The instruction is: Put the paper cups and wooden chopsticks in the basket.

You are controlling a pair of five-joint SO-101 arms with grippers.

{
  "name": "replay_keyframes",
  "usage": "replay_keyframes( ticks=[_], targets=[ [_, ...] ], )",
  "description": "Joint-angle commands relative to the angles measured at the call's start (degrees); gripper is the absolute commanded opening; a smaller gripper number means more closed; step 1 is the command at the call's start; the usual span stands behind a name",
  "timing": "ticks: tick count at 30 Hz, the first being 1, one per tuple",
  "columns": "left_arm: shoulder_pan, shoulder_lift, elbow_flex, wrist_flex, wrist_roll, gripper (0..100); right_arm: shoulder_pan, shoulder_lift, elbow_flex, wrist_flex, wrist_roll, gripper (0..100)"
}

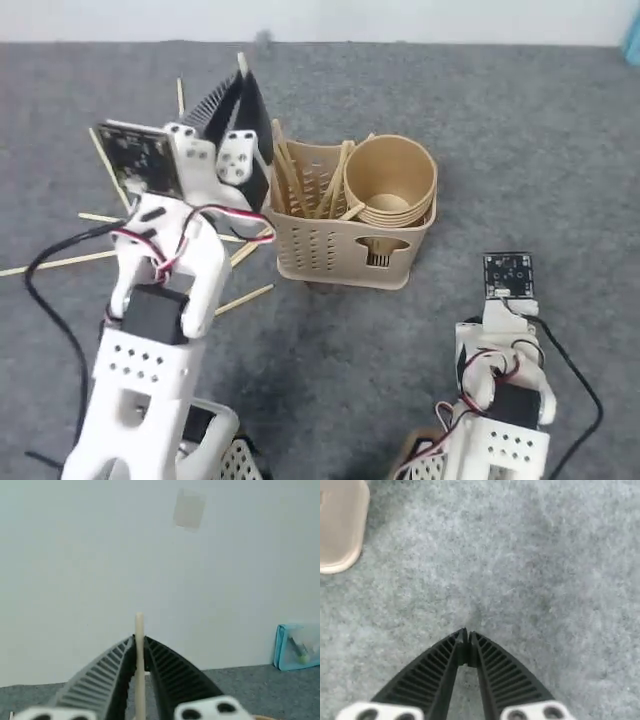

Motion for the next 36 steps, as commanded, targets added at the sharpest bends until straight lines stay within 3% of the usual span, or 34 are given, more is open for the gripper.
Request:
replay_keyframes(
  ticks=[1,6,10,16,20,24,29,36],
  targets=[
    [0.53,-2.9,2.15,-2.02,-0.18,5,-0.92,-0.84,-0.53,0.04,0.62,0.6],
    [-0.18,-2.99,0.22,1.41,7.21,20,-0.92,-0.84,-0.53,0.04,0.62,0.6],
    [-2.46,-2.99,-8.75,12.4,7.74,18,-0.75,-0.84,-0.53,0.04,0.62,0.6],
    [-18.11,-2.55,-22.73,33.23,7.47,15,-0.66,-0.84,-0.53,0.04,0.62,0.6],
    [-29.54,-2.37,-22.37,40.53,7.38,15,-0.66,-0.84,-0.53,0.04,0.62,0.6],
    [-40.0,-2.37,-16.57,40.26,5.63,15,-0.66,-0.84,-0.53,0.13,0.7,0.6],
    [-51.69,-2.29,-5.32,33.05,5.8,15,-0.66,-0.84,-0.53,0.22,0.7,0.6],
    [-62.15,0.88,8.75,22.86,13.1,15,-0.66,-0.84,-0.53,0.4,0.7,0.6]
  ],
)
